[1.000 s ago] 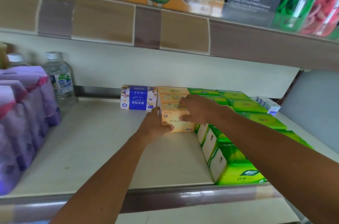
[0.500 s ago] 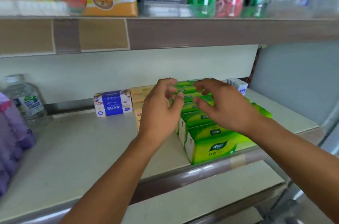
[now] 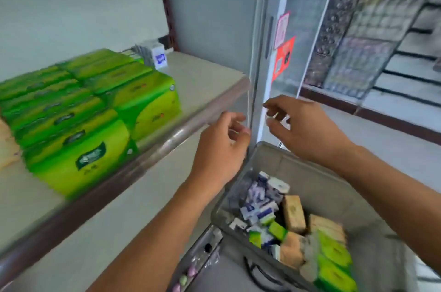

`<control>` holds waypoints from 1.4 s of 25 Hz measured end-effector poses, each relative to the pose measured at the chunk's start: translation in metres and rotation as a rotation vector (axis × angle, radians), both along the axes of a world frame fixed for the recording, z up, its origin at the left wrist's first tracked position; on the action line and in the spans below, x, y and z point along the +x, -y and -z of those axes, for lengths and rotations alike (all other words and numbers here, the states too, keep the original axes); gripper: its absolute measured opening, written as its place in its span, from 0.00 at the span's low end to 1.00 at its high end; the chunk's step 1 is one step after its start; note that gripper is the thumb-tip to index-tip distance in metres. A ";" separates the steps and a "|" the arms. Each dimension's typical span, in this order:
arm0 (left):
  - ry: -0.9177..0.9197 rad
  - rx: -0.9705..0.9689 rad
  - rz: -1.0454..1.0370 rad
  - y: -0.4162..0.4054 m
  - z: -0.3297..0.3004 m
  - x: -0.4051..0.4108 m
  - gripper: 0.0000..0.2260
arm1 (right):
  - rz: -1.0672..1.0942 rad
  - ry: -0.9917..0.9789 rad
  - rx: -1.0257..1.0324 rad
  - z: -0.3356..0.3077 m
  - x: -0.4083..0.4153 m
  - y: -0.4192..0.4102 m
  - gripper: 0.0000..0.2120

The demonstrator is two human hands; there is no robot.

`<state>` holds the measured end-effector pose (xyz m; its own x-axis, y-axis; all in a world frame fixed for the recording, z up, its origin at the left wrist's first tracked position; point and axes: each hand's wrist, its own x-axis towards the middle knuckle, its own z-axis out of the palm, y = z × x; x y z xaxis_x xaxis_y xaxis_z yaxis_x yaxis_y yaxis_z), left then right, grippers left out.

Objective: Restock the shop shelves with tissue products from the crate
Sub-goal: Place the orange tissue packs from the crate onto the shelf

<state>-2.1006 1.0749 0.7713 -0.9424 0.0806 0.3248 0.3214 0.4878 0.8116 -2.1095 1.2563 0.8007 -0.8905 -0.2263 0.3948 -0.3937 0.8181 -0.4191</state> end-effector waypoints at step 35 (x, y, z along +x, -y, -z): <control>0.746 0.055 0.132 -0.130 0.200 -0.030 0.15 | 0.202 0.951 -0.580 0.212 -0.001 -0.168 0.25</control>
